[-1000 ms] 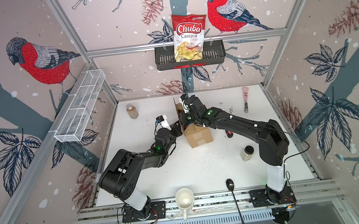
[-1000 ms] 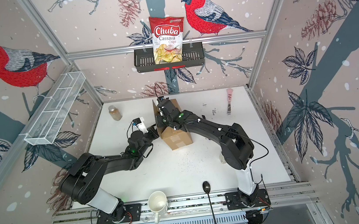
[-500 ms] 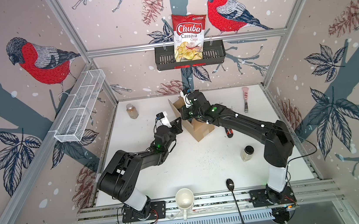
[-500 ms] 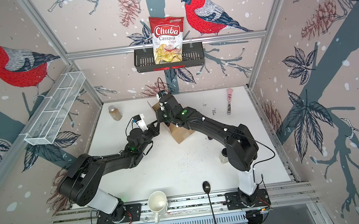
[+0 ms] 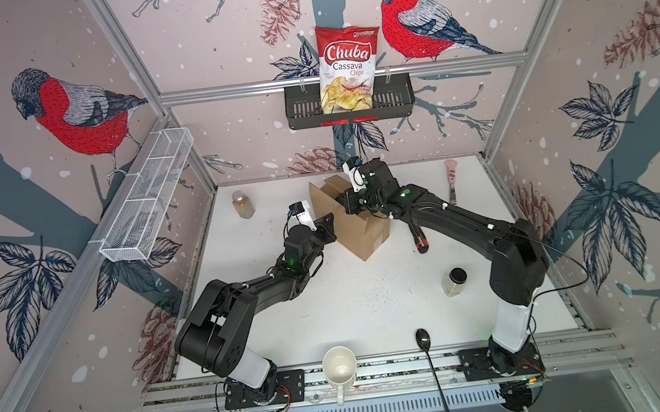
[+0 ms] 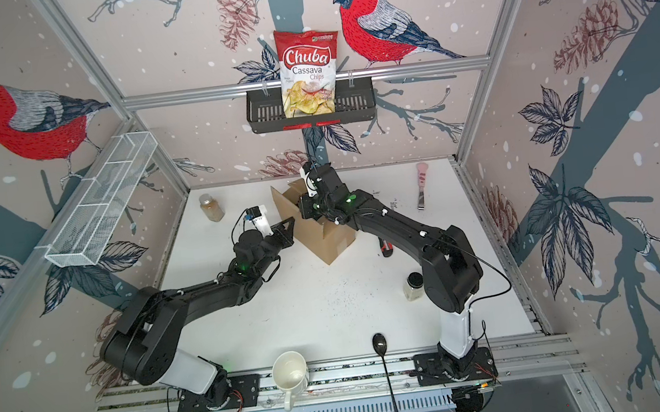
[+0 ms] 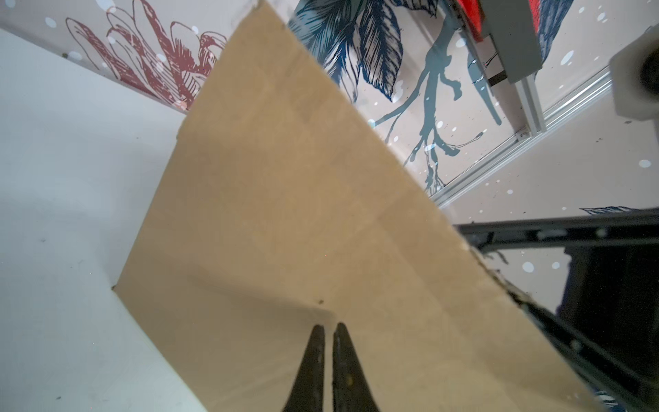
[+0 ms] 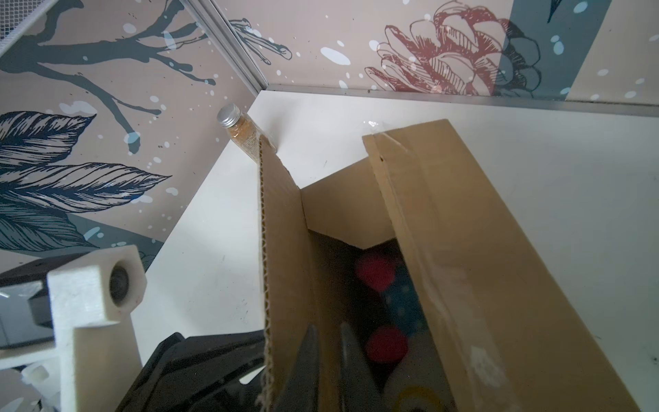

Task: Unpack the express box
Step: 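Hold the flap with the left gripper while the right gripper pushes the far flap open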

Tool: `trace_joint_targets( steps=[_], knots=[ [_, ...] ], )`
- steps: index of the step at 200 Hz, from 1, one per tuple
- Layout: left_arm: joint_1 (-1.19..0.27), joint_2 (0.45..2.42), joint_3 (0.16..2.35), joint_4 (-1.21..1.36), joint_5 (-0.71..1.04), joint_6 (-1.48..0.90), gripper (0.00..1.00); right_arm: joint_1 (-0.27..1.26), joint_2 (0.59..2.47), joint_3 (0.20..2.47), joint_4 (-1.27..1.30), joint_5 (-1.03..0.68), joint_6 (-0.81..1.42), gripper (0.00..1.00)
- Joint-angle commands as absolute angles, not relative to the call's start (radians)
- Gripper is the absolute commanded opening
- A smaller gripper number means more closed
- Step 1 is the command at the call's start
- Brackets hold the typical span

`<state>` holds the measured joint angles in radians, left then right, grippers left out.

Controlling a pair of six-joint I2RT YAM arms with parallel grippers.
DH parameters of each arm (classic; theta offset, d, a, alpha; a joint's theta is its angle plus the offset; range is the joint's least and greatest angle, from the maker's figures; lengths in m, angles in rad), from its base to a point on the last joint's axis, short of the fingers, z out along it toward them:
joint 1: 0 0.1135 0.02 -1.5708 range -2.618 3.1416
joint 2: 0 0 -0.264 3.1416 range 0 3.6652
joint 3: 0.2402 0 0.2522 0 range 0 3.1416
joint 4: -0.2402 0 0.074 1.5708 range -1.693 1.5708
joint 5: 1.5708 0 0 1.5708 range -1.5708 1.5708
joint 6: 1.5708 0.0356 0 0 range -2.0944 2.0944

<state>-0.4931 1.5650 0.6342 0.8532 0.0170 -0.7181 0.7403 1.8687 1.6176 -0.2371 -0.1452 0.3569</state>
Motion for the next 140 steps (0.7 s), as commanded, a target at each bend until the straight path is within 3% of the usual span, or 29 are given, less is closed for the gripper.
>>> trace_joint_targets(
  steps=[1, 140],
  knots=[
    [-0.489, 1.59, 0.627, 0.919, 0.017, -0.718, 0.1, 0.734, 1.884, 1.632, -0.212, -0.211, 0.304, 0.06],
    [-0.489, 1.683, 0.62, 1.077, 0.041, -0.784, 0.09, 0.737, 1.9, 1.572, -0.12, -0.271, 0.257, 0.05]
  ],
)
